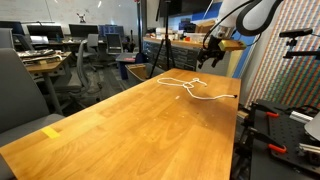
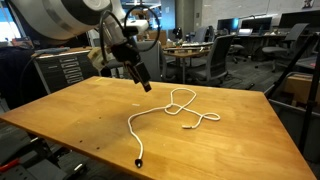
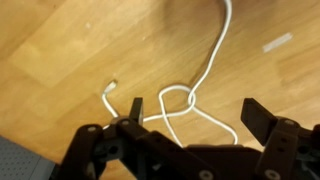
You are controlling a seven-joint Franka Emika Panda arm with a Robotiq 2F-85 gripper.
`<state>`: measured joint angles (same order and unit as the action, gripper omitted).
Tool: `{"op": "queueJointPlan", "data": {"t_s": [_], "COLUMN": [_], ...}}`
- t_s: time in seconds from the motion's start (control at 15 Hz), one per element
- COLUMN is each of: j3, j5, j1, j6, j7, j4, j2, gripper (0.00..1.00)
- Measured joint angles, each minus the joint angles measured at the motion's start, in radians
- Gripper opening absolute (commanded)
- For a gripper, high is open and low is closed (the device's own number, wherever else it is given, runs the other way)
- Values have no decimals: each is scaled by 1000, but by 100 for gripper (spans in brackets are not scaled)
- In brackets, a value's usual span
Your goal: Tie a knot using the white chord
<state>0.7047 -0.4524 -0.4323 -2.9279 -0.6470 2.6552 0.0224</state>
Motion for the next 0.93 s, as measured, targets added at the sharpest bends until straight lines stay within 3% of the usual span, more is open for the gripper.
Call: {"op": "queueJointPlan", "data": {"t_s": [0.27, 0.33, 0.53, 0.67, 0.93], "j3": [-18, -64, -279, -320, -433], "j5": [342, 428, 632, 657, 603], "j1": [-105, -73, 114, 149, 274], "j6": [139, 157, 152, 151, 152], "j7": [154, 214, 400, 427, 393], "j4": [-8, -25, -95, -126, -130], "j2": [-4, -16, -95, -140, -167], "gripper": [100, 100, 100, 100, 100]}}
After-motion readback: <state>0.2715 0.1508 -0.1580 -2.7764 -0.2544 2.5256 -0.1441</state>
